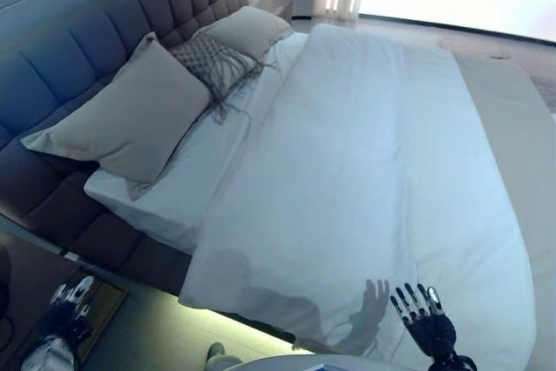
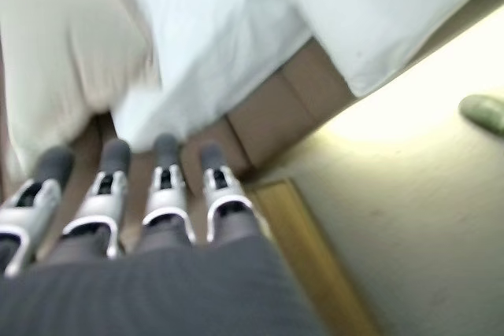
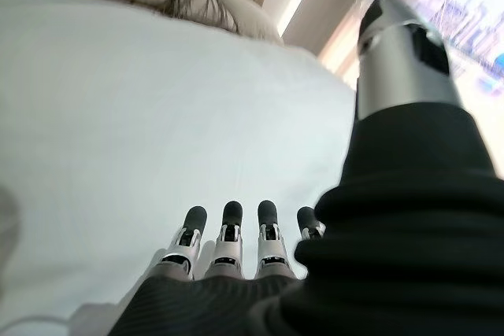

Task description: Make the bed neatly

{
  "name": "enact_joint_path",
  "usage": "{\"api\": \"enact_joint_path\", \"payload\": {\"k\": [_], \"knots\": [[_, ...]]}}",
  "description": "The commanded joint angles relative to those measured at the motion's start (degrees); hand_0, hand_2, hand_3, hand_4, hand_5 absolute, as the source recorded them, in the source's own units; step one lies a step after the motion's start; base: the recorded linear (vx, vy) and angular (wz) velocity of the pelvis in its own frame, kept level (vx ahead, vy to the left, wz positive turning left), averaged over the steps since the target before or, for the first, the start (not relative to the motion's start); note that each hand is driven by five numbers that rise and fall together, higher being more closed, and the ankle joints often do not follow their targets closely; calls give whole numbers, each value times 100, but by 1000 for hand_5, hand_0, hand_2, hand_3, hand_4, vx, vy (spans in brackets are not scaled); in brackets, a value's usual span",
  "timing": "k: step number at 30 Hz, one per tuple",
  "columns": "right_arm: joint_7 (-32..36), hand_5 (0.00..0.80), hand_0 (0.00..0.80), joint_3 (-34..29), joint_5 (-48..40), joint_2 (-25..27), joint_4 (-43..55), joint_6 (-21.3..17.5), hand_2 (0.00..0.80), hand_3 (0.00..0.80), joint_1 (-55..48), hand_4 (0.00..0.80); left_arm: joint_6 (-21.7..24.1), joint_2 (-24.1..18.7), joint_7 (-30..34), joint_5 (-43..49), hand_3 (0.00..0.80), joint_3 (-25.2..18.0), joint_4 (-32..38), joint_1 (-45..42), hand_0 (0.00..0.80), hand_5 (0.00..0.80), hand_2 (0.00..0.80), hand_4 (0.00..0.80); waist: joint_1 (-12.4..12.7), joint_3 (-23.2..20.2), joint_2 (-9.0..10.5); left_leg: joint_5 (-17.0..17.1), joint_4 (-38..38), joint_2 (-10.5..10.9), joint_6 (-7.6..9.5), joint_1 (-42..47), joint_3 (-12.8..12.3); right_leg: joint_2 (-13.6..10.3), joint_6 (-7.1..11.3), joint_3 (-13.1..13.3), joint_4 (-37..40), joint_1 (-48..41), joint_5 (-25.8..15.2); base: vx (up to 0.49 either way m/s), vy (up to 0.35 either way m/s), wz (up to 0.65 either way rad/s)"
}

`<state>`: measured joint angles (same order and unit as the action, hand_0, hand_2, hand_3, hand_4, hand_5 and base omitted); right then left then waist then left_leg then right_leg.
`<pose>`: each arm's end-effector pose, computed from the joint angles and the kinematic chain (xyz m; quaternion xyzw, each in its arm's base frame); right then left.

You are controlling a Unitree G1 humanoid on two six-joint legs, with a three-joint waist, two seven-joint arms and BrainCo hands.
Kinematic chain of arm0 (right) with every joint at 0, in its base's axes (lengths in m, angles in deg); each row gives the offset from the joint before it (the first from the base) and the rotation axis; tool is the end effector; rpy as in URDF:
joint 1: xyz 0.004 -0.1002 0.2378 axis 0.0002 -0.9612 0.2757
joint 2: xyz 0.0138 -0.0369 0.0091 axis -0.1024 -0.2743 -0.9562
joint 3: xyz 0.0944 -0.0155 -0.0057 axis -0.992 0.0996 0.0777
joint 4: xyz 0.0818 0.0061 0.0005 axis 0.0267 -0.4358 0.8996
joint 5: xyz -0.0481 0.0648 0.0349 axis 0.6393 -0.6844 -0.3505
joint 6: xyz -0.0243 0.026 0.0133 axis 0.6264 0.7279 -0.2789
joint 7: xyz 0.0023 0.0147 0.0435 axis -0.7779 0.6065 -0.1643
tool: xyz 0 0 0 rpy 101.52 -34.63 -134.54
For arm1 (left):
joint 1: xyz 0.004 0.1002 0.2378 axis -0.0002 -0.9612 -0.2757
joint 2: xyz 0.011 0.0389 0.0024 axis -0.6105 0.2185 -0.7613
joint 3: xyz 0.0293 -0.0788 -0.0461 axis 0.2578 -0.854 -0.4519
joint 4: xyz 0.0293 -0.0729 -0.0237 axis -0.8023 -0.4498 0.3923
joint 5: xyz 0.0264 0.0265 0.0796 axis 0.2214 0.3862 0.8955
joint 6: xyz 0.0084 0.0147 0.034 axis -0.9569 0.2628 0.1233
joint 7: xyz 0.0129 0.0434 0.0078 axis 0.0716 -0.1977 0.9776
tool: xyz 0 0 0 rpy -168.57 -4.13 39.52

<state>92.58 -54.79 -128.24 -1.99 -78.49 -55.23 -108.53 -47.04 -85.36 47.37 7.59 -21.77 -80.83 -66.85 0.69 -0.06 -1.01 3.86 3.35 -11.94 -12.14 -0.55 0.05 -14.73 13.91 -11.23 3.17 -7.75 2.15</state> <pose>0.0260 -0.2600 -0.0557 0.4608 0.2387 -0.2050 0.8299 0.0696 0.3382 -0.0099 -0.0851 0.2314 0.2346 0.9403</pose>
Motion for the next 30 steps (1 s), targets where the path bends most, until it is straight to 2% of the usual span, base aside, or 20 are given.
{"api": "enact_joint_path", "payload": {"k": [1, 5, 8, 11, 14, 21, 30], "knots": [[128, 0, 0, -502, -404, -8, 50, -368, 0, 0, -51, 0, 761, -426, -374, 883, 0, 239, 277, 633, 0, 0, 0, 0, -245, 215, 25, -297, -458, 120, 427, 105, -359, 121, -295, 375, -672, 832, -261, -79, -41, -10], [169, 0, 0, -802, -704, 68, -883, -600, 0, 0, -1, 0, 946, -619, -981, 1833, 0, 1188, 729, 1194, 0, 0, 0, 0, -463, 406, 33, -352, -531, 131, 441, -19, -474, 95, -200, 562, -713, 1078, -370, -108, -47, -17], [234, 0, 0, -1073, -1081, 147, -1722, -721, 0, 0, 262, 0, 1156, -625, -1593, 2469, 0, 1896, 767, 1794, 0, 0, 0, 0, -608, 693, 3, -390, -639, 152, 461, -287, -513, 74, -154, 694, -743, 1389, -484, -228, -22, -16], [399, 0, 0, -1319, -1457, 242, -2392, -709, 0, 0, 694, 0, 1323, -403, -2447, 2862, 0, 2526, 460, 2575, 0, 0, 0, 0, -791, 1117, -39, -353, -718, 212, 485, -699, -510, 61, -159, 817, -772, 1825, -632, -351, 29, -22], [453, 0, 0, -1339, -1568, 286, -2569, -927, 0, 0, 1115, 0, 1415, -53, -3353, 3229, 0, 3019, 132, 3329, 0, 0, 0, 0, -967, 1598, -119, -220, -886, 324, 503, -1271, -480, 39, -200, 968, -976, 2441, -768, -309, 94, -16], [616, 0, 0, -1011, -1879, 370, -2260, -1002, 0, 0, 1681, 0, 1390, 302, -4686, 4444, 0, 3510, -80, 4128, 0, 0, 0, 0, -1047, 2308, -149, 71, -993, 494, 506, -2214, -486, -8, -228, 1107, -1148, 3342, -983, -202, 38, -8], [274, 0, 0, -146, -2378, 220, -963, -1304, 0, 0, 2255, 0, 968, 511, -5794, 5945, 0, 4007, -88, 5017, 0, 0, 0, 0, -1045, 2835, -136, 365, -914, 640, 549, -2955, -589, -144, -174, 1095, -1183, 4000, -1153, -132, 5, 2]]}}
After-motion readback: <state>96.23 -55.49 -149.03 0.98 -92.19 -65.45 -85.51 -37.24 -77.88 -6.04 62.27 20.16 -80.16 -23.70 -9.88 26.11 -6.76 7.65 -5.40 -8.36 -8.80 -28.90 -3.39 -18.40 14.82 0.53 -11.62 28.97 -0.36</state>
